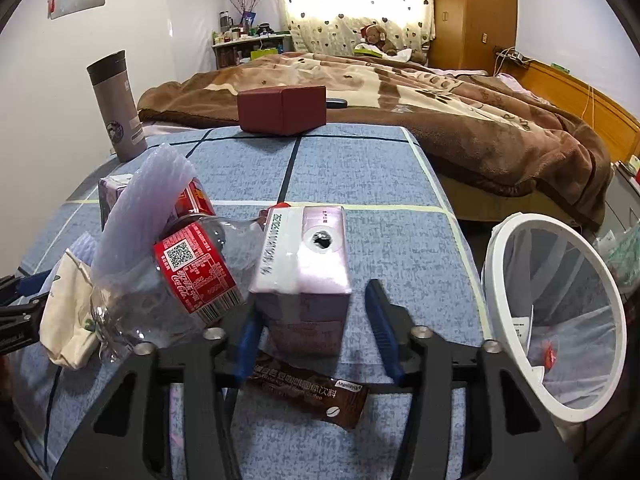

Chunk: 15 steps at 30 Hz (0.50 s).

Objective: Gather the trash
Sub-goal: 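Grasp the white foam net with the left tool while the right tool grasps the pink milk carton, then carry the foam net and milk carton over the wastebasket and open both tools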

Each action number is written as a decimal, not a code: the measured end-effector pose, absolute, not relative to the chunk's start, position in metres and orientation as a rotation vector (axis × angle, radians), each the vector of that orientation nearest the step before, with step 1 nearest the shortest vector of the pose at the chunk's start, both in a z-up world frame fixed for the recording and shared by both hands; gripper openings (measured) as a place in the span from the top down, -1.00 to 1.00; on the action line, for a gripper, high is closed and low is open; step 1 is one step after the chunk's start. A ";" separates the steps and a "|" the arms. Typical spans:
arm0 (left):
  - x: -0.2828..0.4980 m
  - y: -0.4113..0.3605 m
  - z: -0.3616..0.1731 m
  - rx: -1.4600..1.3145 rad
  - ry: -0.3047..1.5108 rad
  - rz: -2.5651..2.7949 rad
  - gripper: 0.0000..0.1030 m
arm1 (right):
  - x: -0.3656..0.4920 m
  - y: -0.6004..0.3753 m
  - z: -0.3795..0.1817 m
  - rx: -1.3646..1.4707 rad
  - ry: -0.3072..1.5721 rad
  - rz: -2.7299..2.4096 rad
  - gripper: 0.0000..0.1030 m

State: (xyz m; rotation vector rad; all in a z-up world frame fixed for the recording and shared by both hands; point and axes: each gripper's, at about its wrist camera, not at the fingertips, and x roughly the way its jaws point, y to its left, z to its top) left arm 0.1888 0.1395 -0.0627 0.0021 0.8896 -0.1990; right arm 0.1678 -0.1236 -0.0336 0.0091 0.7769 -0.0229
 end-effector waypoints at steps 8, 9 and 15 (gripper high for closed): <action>0.191 0.130 -0.067 0.014 0.899 -0.190 0.42 | 0.165 -0.125 -0.033 0.018 0.772 -0.007 0.25; 0.190 0.130 -0.066 0.016 0.898 -0.182 0.44 | 0.164 -0.125 -0.032 0.020 0.771 -0.005 0.25; 0.183 0.129 -0.058 0.002 0.868 -0.174 0.49 | 0.162 -0.127 -0.030 0.036 0.756 0.004 0.27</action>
